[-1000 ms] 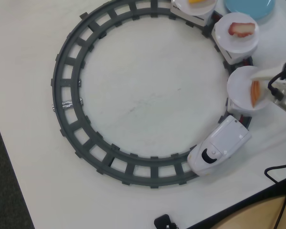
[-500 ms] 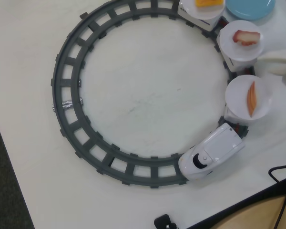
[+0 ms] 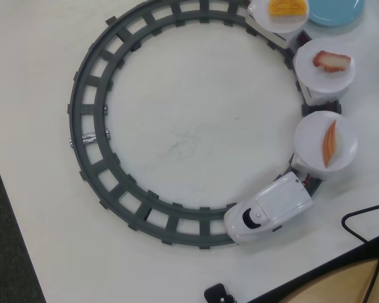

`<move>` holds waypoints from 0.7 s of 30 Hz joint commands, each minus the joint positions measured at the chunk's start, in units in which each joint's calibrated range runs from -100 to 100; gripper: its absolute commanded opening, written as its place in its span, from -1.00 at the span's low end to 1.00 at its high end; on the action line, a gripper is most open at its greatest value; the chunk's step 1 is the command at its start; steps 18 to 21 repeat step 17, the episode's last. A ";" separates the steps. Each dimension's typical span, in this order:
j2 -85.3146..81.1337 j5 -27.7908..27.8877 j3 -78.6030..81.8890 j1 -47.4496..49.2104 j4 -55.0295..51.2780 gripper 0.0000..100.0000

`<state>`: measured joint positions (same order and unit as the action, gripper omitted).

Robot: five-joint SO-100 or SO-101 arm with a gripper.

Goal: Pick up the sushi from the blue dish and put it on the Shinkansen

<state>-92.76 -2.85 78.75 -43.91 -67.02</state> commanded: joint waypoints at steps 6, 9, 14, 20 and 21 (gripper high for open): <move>-5.91 5.05 12.72 -4.94 -1.40 -0.66; -6.16 4.74 15.60 -7.85 -0.81 -0.66; -6.07 4.69 15.51 -8.02 -0.63 -0.66; -6.07 4.63 15.51 -8.02 -0.63 -0.66; -6.07 4.63 15.51 -8.02 -0.63 -0.66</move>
